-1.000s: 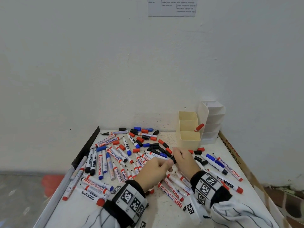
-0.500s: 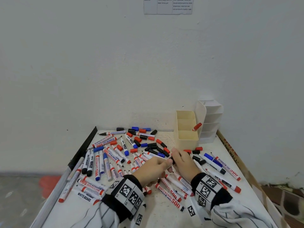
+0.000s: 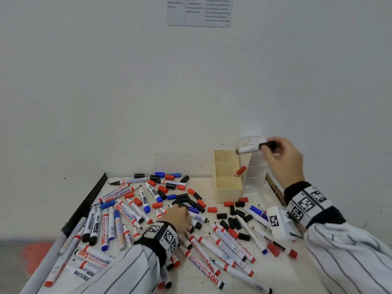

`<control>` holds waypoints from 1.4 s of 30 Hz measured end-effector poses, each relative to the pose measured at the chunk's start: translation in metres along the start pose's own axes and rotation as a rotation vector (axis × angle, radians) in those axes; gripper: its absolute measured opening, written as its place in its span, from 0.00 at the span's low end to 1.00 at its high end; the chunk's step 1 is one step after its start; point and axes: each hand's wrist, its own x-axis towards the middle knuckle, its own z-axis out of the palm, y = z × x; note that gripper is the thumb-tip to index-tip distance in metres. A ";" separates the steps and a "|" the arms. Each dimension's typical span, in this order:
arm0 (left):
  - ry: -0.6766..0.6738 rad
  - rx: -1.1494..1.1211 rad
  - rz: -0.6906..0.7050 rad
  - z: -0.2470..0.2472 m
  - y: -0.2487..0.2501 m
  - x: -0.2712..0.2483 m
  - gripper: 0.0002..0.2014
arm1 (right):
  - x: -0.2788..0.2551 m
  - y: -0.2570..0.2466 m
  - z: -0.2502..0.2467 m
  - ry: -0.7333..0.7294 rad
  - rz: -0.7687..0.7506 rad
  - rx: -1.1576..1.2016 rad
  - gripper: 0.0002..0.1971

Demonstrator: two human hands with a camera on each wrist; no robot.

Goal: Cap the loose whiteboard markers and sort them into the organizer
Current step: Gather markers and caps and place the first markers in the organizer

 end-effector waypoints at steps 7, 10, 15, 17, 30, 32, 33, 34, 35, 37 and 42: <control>-0.020 0.209 0.024 0.003 -0.002 0.017 0.17 | 0.045 0.055 -0.004 0.120 -0.135 -0.278 0.11; -0.026 0.261 0.035 0.002 -0.003 0.019 0.19 | 0.050 0.063 0.012 0.047 -0.073 -0.294 0.11; 0.001 0.416 0.046 0.001 0.001 0.020 0.19 | 0.050 0.063 0.041 -0.005 0.068 -0.180 0.10; 0.019 0.472 0.041 0.002 0.003 0.021 0.20 | 0.051 0.064 0.051 -0.008 0.122 -0.151 0.10; 0.074 0.512 0.018 0.004 0.007 0.024 0.16 | 0.055 0.098 0.057 -0.062 0.112 -0.473 0.11; 0.093 0.437 0.009 0.003 0.008 0.024 0.18 | 0.056 0.101 0.057 -0.059 0.112 -0.457 0.10; 0.099 0.410 0.009 0.003 0.008 0.024 0.18 | 0.058 0.104 0.057 -0.062 0.085 -0.440 0.10; 0.103 0.394 0.010 0.003 0.008 0.024 0.18 | 0.060 0.106 0.057 -0.058 0.064 -0.427 0.10; 0.106 0.386 0.010 0.002 0.007 0.024 0.18 | 0.061 0.107 0.056 -0.047 0.054 -0.409 0.10; 0.099 0.383 0.010 0.003 0.006 0.025 0.18 | 0.061 0.108 0.055 -0.029 0.055 -0.361 0.09; 0.032 0.352 -0.007 0.007 0.002 0.029 0.20 | 0.059 0.110 0.054 -0.061 0.026 -0.364 0.10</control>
